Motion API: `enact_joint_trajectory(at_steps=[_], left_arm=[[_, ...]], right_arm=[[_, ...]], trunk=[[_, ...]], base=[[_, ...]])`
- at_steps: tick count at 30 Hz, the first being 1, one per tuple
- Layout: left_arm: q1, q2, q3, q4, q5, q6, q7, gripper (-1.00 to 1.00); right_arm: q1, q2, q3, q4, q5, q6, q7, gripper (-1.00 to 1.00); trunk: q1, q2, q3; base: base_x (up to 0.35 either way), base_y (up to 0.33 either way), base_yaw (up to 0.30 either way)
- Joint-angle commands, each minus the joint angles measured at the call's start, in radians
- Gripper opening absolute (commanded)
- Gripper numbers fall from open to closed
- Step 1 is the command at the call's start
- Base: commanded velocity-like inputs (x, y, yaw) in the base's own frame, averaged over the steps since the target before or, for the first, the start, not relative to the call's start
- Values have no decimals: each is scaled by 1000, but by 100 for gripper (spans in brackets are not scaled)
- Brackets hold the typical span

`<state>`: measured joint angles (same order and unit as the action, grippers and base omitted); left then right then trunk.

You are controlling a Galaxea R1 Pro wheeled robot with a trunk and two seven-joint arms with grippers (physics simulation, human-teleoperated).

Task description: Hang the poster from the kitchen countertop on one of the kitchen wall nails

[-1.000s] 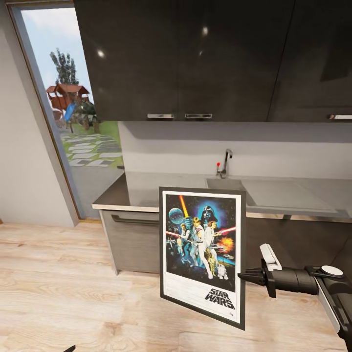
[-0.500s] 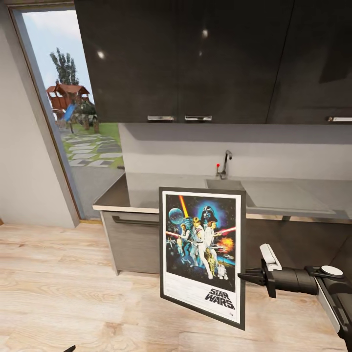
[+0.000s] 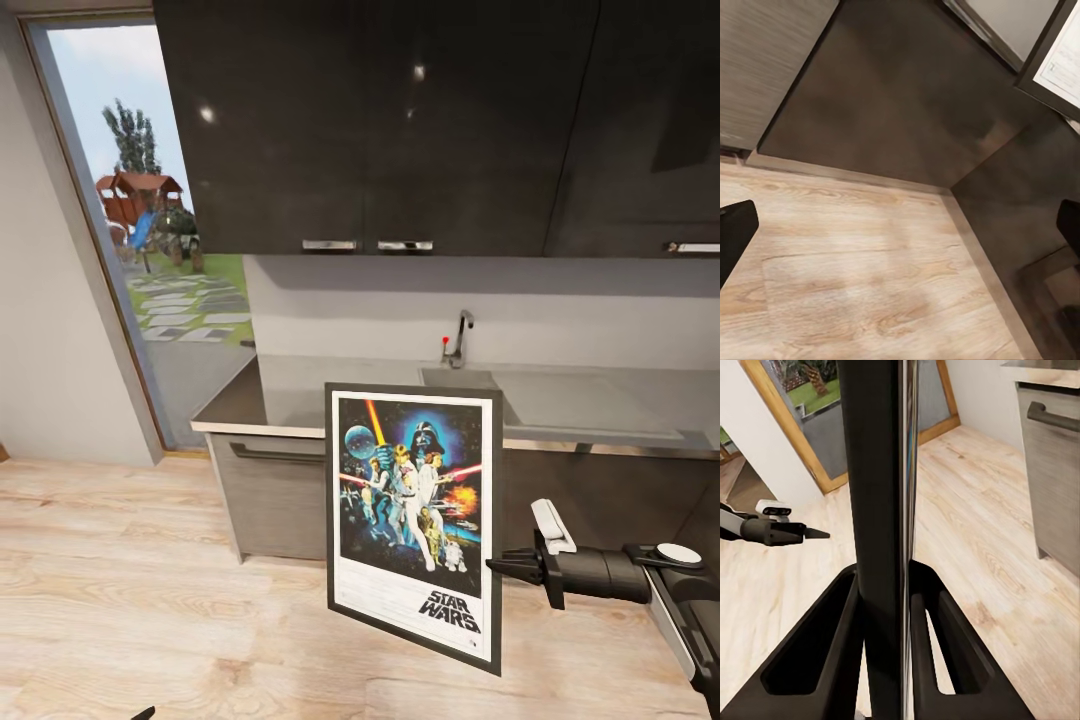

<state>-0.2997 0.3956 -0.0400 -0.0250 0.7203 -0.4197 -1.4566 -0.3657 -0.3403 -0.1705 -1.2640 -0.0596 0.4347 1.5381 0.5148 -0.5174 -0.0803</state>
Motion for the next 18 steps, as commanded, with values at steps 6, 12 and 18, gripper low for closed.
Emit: enact_joint_trajectory(at_steps=[6,12,18], left_arm=[[-1,0,-5,0,5,-7,-2,100],[-1,-4,-5,0,5,-7,-2,100],[-1,-6,-5,0,5,-7,-2,100]], right_arm=[[-1,0,0,0,-2,13,5,-100],[-1,0,-1,0,-3,13,5,-100],[-1,0,-1,0,-2,13,5,-100]], trunk=[[-23,40,17],[-46,82,36],[-65,117,51]], base=[[0,0,0],[0,0,0],[0,0,0]])
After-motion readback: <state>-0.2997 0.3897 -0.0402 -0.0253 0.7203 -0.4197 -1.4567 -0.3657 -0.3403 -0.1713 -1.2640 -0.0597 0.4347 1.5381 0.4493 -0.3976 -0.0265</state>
